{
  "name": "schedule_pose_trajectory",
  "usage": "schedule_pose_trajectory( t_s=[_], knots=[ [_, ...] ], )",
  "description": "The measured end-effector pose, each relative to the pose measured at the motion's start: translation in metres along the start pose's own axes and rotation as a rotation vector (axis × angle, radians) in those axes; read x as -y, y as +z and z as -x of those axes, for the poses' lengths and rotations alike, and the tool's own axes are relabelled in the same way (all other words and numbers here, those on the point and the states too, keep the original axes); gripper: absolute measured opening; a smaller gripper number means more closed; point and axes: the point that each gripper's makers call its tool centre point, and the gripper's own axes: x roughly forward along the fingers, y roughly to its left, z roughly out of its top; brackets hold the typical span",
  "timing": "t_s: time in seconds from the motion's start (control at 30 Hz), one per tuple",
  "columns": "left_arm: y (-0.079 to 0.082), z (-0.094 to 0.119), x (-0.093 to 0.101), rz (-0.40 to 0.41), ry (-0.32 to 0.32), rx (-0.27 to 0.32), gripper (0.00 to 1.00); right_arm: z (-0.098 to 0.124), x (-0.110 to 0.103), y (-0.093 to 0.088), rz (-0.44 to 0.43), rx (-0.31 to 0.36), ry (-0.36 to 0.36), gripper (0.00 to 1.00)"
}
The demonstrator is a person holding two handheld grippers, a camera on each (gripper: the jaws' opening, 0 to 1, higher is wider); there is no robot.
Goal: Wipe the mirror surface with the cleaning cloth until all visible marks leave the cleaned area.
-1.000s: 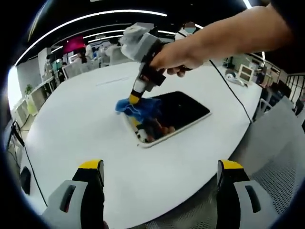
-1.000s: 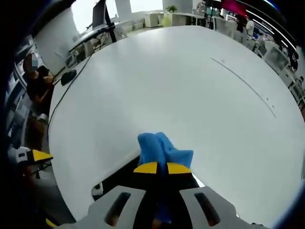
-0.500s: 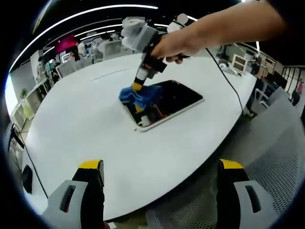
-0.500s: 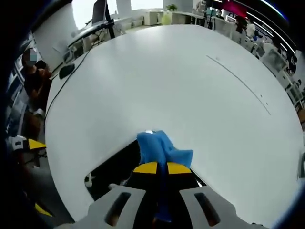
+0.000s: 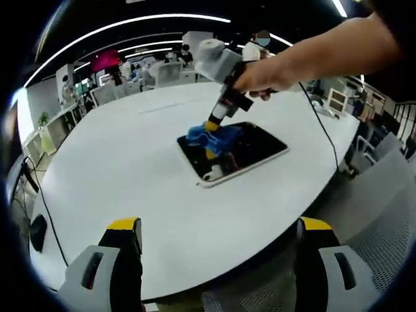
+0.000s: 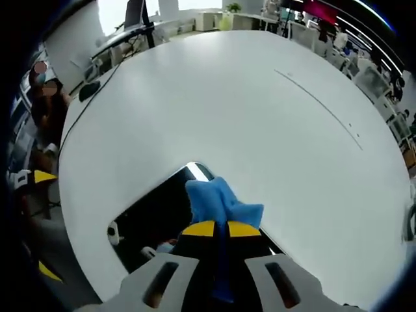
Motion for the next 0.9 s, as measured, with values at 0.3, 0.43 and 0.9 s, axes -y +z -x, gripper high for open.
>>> schedule_pose_trajectory(
  t_s=[0.3,0.43,0.9],
  knots=[
    [-0.001,0.001,-0.003,0.012,0.010,-0.002,1.00,-0.001,0.002,0.000,0.003,-0.003,-0.004,0.00],
    [-0.001,0.000,-0.004,0.014,0.014,-0.001,0.99,-0.005,0.006,0.003,-0.003,-0.003,-0.004,0.00],
    [0.004,0.000,-0.004,0.020,0.014,0.019,0.99,-0.003,0.012,0.000,0.007,-0.028,-0.019,0.00]
  ],
)
